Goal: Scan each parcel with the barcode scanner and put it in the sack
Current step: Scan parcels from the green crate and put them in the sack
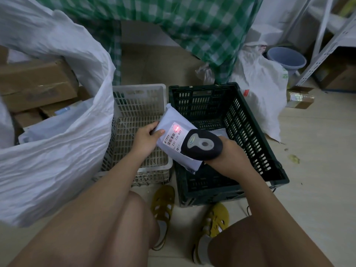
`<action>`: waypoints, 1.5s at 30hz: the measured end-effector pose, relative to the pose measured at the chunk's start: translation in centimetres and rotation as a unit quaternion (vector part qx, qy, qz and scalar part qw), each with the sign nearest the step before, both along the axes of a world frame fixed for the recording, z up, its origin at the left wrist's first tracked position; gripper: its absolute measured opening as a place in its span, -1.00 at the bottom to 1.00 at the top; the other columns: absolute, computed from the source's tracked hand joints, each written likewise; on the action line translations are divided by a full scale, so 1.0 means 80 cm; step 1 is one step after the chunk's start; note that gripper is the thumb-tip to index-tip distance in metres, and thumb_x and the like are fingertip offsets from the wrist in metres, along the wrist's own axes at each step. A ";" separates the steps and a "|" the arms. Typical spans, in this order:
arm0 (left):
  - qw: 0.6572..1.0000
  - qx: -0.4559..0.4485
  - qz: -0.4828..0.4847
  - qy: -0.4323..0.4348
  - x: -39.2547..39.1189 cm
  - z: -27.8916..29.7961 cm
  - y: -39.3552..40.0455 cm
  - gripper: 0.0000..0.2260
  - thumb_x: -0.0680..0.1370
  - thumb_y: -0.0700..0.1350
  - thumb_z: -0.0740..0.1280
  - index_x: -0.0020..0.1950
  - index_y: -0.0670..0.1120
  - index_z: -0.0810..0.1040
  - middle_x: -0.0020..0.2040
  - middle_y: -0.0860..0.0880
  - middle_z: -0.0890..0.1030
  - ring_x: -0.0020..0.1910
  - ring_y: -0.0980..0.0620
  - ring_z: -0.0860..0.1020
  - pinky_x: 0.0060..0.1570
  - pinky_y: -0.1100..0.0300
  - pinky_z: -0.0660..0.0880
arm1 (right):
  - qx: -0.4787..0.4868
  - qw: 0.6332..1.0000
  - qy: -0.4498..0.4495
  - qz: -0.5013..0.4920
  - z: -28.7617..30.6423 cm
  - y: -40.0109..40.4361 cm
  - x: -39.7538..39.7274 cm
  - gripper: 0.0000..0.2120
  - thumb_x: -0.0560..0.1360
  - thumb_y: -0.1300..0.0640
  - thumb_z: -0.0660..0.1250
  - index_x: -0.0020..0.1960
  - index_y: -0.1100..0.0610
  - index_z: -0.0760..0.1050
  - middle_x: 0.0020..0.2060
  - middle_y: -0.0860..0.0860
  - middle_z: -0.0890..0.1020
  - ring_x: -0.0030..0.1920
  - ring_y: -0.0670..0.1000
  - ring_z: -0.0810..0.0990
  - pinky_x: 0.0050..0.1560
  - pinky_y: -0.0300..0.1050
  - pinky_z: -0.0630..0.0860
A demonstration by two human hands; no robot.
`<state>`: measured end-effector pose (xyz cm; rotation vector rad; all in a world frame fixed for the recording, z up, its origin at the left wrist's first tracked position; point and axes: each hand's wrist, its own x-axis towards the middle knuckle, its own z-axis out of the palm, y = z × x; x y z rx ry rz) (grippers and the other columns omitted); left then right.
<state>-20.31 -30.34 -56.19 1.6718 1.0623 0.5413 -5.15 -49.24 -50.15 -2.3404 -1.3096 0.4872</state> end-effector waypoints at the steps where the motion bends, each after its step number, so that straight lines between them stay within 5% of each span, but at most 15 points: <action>1: 1.000 0.000 -0.002 -0.001 0.000 -0.001 0.000 -0.60 0.58 -0.17 0.32 0.42 -0.16 0.43 0.26 -0.12 0.57 0.11 0.00 0.57 -0.08 0.33 0.49 | -0.002 1.000 -0.001 0.000 0.001 0.000 0.001 -0.75 0.44 0.00 0.37 0.05 0.10 0.50 -0.15 -0.03 0.53 -0.13 0.03 0.53 -0.20 -0.12 0.44; 12: 1.000 -0.013 -0.002 -0.009 0.001 0.000 -0.003 -0.60 0.58 -0.19 0.32 0.42 -0.16 0.44 0.23 -0.12 0.59 0.06 0.02 0.59 -0.11 0.34 0.51 | 0.013 1.000 0.020 -0.002 -0.003 -0.002 0.004 -0.81 0.43 0.06 0.41 0.00 0.09 0.52 -0.17 -0.03 0.57 -0.13 0.04 0.57 -0.21 -0.11 0.47; 17: 1.000 -0.010 0.020 -0.014 -0.002 0.013 -0.007 -0.60 0.58 -0.15 0.32 0.42 -0.13 0.43 0.26 -0.09 0.57 0.16 -0.04 0.57 0.14 0.04 0.53 | 0.102 0.982 0.145 -0.067 -0.009 0.000 -0.001 -0.86 0.41 0.18 0.45 -0.06 0.18 0.55 -0.18 0.08 0.66 -0.09 0.09 0.62 -0.07 0.07 0.58; 20: 0.998 0.011 0.041 -0.045 0.000 0.037 -0.020 -0.61 0.58 -0.14 0.32 0.41 -0.11 0.43 0.27 -0.05 0.56 0.18 -0.01 0.55 0.15 0.09 0.50 | 0.196 0.938 0.234 -0.163 0.005 0.004 -0.008 -0.80 0.44 0.28 0.45 0.01 0.35 0.55 -0.08 0.26 0.65 0.02 0.22 0.60 0.06 0.17 0.55; 23: 0.995 0.024 0.051 -0.088 0.002 0.073 -0.034 -0.63 0.57 -0.11 0.33 0.38 -0.04 0.43 0.26 0.01 0.54 0.20 0.02 0.52 0.22 0.01 0.48 | 0.268 0.895 0.292 -0.205 0.036 0.010 -0.011 -0.78 0.43 0.31 0.46 0.01 0.12 0.53 -0.12 -0.11 0.61 0.03 -0.02 0.58 0.05 -0.12 0.52; 28: 0.984 0.075 0.055 -0.152 -0.008 0.157 -0.049 -0.65 0.57 -0.12 0.33 0.35 -0.03 0.44 0.22 0.06 0.54 0.17 0.08 0.52 0.23 0.05 0.48 | 0.324 0.882 0.270 -0.210 0.108 0.028 -0.024 -0.73 0.40 0.20 0.50 0.06 0.08 0.55 0.00 -0.01 0.65 0.00 -0.08 0.58 0.01 -0.15 0.50; 32: 0.966 0.117 0.090 -0.213 -0.041 0.227 -0.046 -0.68 0.56 -0.13 0.34 0.32 -0.02 0.45 0.22 0.06 0.55 0.18 0.10 0.52 0.22 0.13 0.47 | 0.370 0.870 0.251 -0.209 0.174 0.045 -0.053 -0.79 0.43 0.22 0.46 -0.02 0.04 0.49 -0.17 -0.08 0.59 -0.06 -0.04 0.54 -0.11 -0.20 0.46; 35: 0.944 0.175 0.131 -0.246 -0.082 0.270 -0.032 -0.68 0.57 -0.14 0.34 0.32 -0.04 0.45 0.22 0.08 0.51 0.19 0.15 0.47 0.10 0.43 0.39 | 0.392 0.864 0.243 -0.202 0.209 0.066 -0.075 -0.82 0.45 0.18 0.45 -0.02 0.07 0.48 -0.18 -0.07 0.58 -0.16 -0.08 0.51 -0.31 -0.36 0.38; 37: 0.925 0.220 0.167 -0.262 -0.115 0.292 -0.016 -0.70 0.57 -0.16 0.34 0.30 -0.06 0.45 0.18 0.10 0.49 0.18 0.18 0.44 0.07 0.53 0.34 | 0.398 0.866 0.238 -0.185 0.225 0.086 -0.092 -0.84 0.46 0.23 0.42 -0.09 0.05 0.47 -0.24 -0.10 0.55 -0.20 -0.10 0.49 -0.28 -0.34 0.39; 41: 0.894 0.265 0.244 -0.266 -0.185 0.318 0.026 -0.73 0.56 -0.15 0.34 0.25 0.00 0.42 0.17 0.11 0.45 0.19 0.19 0.42 0.18 0.36 0.36 | 0.391 0.869 0.269 -0.140 0.239 0.129 -0.130 -0.80 0.51 0.23 0.38 0.13 0.20 0.52 -0.05 -0.01 0.59 -0.14 -0.11 0.52 -0.11 -0.19 0.58; 45: 0.876 0.292 0.291 -0.251 -0.244 0.321 0.067 -0.68 0.55 -0.17 0.36 0.28 -0.07 0.40 0.21 0.03 0.44 0.21 0.10 0.43 0.20 0.31 0.39 | 0.305 0.918 0.206 -0.151 0.226 0.185 -0.163 -0.62 0.48 0.07 0.41 0.26 0.12 0.49 0.15 0.04 0.60 0.10 0.05 0.54 -0.05 -0.16 0.39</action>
